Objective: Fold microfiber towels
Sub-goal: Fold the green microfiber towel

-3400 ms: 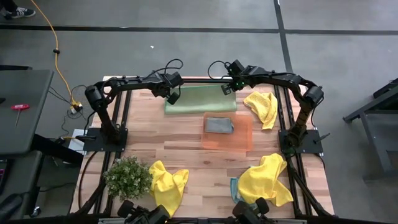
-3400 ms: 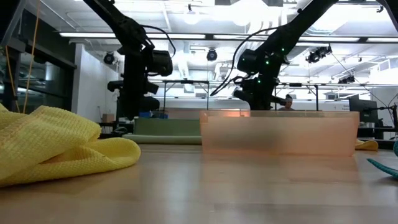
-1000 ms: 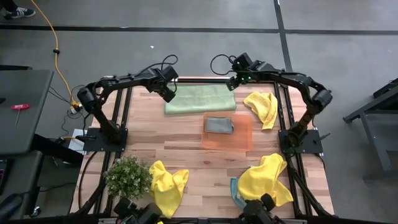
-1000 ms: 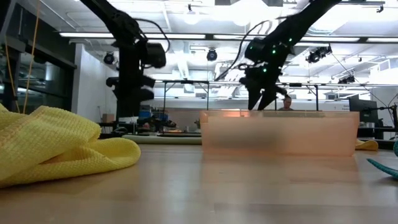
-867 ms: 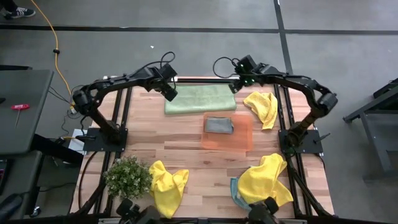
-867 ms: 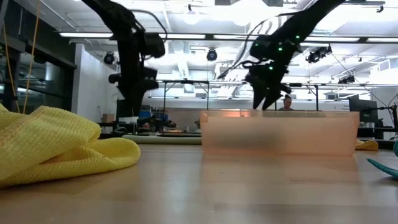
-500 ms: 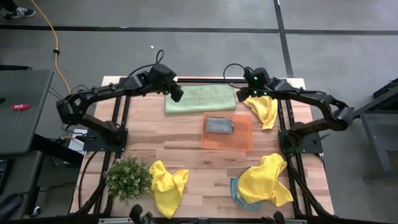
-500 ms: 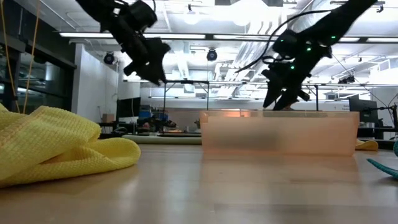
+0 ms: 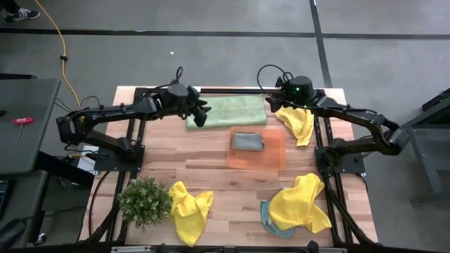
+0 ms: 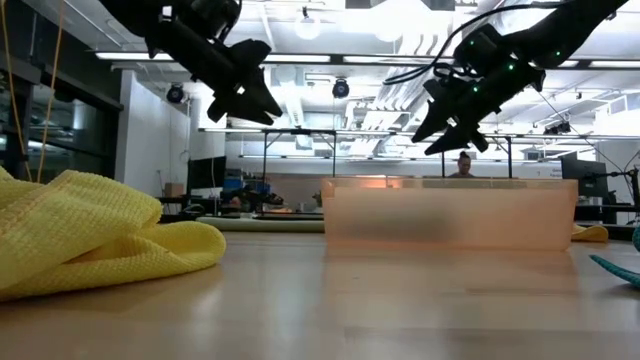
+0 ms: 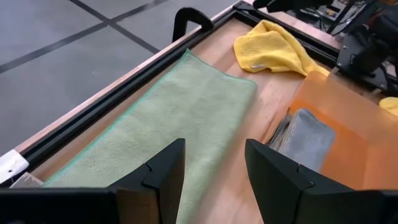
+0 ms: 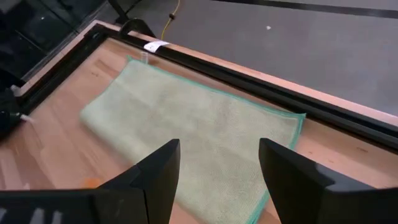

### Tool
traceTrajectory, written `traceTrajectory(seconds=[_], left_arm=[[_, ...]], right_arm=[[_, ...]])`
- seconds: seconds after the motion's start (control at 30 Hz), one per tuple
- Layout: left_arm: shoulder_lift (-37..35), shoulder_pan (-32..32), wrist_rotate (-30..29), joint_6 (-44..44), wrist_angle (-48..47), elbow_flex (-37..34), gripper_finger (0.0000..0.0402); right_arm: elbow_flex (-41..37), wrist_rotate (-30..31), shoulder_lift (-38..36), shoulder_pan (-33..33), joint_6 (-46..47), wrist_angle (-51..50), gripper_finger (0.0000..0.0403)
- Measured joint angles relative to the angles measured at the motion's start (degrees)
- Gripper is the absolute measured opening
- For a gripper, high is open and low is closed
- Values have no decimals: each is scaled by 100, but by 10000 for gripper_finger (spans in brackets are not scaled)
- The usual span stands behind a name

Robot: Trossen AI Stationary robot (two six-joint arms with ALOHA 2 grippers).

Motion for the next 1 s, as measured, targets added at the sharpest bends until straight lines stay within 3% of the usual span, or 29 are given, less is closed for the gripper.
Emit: traceTrajectory(seconds=[0.57,0.83,1.0], left_arm=[[10,-455,195,871,-175,116,159],[422,-512,-321,1322,-2482,1394,159],[869,-503,-309,1833,-3389,1415,159]], right_arm=[[-2,-306,3,4,17,-3,211],[-4,-362,3,4,17,-4,211],[-4,-362,5,5,11,-5,211]])
